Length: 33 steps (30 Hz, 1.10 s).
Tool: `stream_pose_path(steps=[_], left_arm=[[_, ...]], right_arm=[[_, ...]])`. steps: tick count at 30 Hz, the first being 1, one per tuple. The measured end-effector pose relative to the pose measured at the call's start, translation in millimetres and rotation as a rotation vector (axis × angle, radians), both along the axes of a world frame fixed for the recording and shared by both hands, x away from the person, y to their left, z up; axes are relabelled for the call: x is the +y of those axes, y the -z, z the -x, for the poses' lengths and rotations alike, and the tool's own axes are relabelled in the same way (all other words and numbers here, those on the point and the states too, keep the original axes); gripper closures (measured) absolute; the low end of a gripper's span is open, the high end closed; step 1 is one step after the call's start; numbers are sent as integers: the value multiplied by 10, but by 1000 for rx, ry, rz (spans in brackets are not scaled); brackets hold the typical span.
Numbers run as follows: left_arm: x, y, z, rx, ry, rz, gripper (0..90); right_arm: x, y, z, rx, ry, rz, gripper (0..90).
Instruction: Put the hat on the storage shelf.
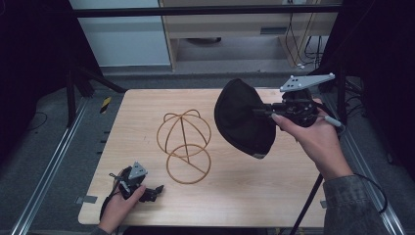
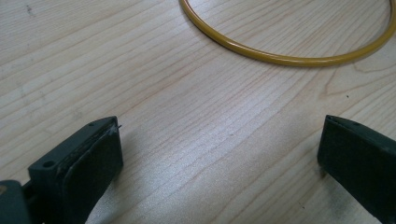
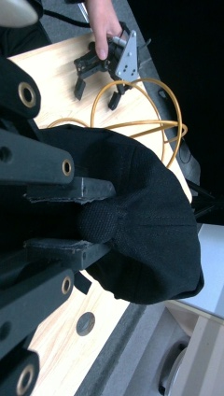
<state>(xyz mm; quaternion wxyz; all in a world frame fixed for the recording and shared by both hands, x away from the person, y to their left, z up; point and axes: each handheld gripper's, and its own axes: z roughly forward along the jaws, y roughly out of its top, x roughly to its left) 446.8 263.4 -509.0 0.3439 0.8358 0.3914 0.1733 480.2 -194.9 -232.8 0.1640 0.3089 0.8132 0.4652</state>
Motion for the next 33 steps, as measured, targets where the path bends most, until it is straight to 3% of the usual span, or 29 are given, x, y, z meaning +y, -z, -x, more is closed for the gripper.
stream_pose_path(steps=[21, 33], left_arm=[[0, -2, 0, 2, 0, -1, 0], [1, -2, 0, 2, 1, -1, 0]], right_arm=[[245, -186, 16, -17, -54, -10, 749], [480, -321, 14, -27, -96, -1, 749]])
